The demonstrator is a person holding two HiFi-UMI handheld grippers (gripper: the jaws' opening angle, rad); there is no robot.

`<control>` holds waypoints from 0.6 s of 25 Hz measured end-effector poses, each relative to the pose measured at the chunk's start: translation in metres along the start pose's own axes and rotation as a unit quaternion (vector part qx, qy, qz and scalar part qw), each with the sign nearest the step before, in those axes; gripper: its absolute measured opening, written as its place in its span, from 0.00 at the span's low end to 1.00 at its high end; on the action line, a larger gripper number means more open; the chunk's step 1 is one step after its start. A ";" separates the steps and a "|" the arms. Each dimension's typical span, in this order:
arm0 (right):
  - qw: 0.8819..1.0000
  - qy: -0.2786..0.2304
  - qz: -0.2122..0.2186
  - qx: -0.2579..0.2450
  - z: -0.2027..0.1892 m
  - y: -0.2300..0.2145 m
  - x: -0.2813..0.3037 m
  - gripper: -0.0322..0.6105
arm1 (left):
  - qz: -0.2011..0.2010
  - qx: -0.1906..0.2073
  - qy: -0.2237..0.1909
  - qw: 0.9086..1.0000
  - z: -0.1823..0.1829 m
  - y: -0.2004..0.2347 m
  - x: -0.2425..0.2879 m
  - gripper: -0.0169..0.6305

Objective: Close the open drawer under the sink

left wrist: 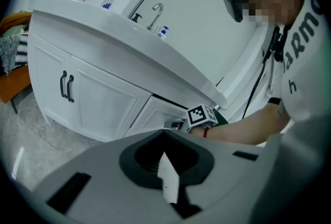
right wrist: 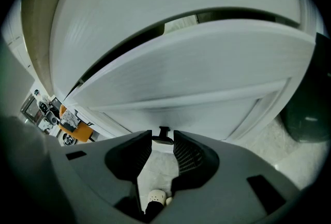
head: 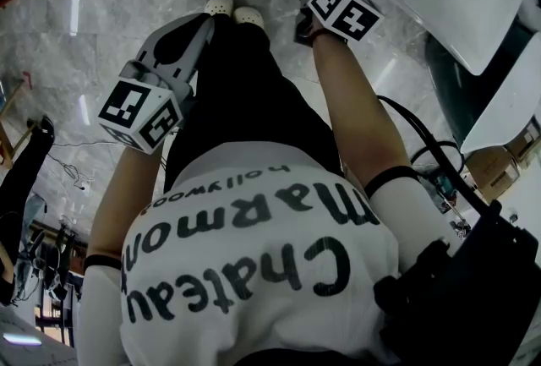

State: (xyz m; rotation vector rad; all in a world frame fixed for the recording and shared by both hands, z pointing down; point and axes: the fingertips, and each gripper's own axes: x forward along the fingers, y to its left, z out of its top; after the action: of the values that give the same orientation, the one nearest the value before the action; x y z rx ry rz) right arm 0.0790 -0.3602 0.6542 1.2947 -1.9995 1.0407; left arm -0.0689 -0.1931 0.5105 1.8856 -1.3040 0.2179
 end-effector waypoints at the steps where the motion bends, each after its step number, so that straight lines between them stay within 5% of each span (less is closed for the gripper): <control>1: 1.000 -0.001 -0.001 0.002 0.000 0.000 0.000 0.26 | -0.001 0.002 0.001 1.000 0.000 -0.001 0.001 0.04; 15: 1.000 -0.018 -0.006 0.001 0.014 -0.004 0.001 0.27 | -0.010 0.009 0.005 1.000 0.003 -0.006 0.000 0.04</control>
State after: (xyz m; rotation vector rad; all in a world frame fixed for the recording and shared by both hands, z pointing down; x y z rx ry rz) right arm 0.0818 -0.3729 0.6486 1.3349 -2.0145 1.0212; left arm -0.0647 -0.1948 0.5053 1.9094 -1.2799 0.2308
